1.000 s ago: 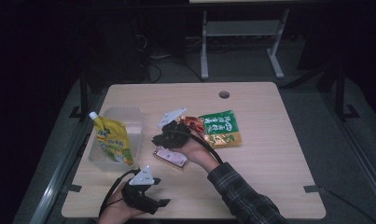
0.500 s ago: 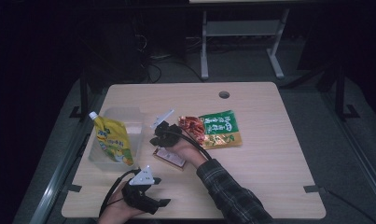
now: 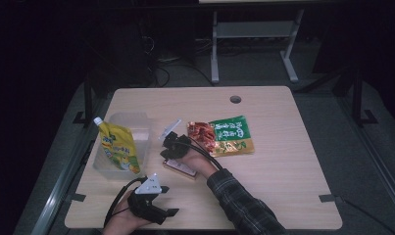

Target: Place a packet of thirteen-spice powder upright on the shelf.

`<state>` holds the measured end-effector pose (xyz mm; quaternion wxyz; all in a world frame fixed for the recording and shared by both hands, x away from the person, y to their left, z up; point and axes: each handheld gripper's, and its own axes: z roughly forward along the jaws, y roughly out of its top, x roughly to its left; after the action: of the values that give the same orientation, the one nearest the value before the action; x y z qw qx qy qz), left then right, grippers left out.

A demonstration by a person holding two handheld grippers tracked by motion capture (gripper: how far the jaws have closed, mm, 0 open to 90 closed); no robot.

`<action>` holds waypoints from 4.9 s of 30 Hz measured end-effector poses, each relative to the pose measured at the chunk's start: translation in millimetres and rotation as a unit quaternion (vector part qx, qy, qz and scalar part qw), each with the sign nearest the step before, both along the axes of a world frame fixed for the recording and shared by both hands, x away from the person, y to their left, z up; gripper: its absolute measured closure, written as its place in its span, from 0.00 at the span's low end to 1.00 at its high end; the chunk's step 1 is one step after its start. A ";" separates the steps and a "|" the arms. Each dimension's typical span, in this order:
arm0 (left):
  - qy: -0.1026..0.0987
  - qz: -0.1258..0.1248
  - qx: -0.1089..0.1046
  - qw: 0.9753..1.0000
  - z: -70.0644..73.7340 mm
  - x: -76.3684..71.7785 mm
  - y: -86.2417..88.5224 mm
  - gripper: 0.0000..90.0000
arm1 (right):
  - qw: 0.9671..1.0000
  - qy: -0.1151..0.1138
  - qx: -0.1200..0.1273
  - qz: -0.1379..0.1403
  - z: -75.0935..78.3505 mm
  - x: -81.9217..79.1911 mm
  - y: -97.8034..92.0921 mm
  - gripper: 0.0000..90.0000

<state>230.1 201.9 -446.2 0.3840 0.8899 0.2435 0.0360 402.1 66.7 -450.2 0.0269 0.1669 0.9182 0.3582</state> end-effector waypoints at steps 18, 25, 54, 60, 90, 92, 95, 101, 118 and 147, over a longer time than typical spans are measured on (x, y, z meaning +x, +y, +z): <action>0.002 -0.001 0.003 1.000 -0.8 -0.3 -1.3 0.22 | 1.000 0.006 -0.005 0.028 1.5 -35.3 -45.1 1.00; 0.001 -0.001 0.004 1.000 -1.4 -0.1 -1.6 0.22 | 0.999 0.013 -0.005 0.034 -0.8 -55.5 -72.6 1.00; -0.045 -0.039 -0.033 0.998 7.7 40.4 -34.3 0.20 | 0.996 0.023 0.027 -0.084 19.9 -89.1 -220.0 1.00; -0.049 -0.072 -0.014 0.996 4.4 59.5 -57.8 0.20 | 0.994 0.032 0.016 -0.099 10.8 -92.2 -237.5 1.00; -0.050 -0.141 0.018 0.989 -22.6 89.9 -80.4 0.34 | 0.995 0.042 -0.005 -0.087 1.9 -87.8 -235.1 1.00; -0.057 -0.143 0.011 0.988 -17.9 88.5 -78.8 0.34 | 0.995 0.043 -0.006 -0.087 2.1 -87.6 -235.2 1.00; -0.064 -0.145 0.008 0.987 -12.2 87.6 -77.2 0.34 | 0.995 0.044 -0.006 -0.086 1.7 -87.5 -235.0 1.00; -0.089 -0.152 -0.015 0.984 8.8 82.8 -71.6 0.34 | 0.995 0.051 -0.002 -0.082 0.4 -88.5 -230.8 1.00; -0.120 -0.153 -0.088 0.977 46.6 74.4 -76.9 0.34 | 0.997 0.066 0.005 -0.051 -5.5 -92.0 -208.9 1.00; -0.117 -0.161 -0.109 0.974 57.9 73.0 -82.0 0.35 | 0.999 0.051 -0.004 0.008 -12.7 -101.2 -172.5 1.00</action>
<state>303.0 119.9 -388.3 0.5051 0.8599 0.0533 0.0507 300.9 -105.8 -463.0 -0.0225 0.1780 0.9209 0.3459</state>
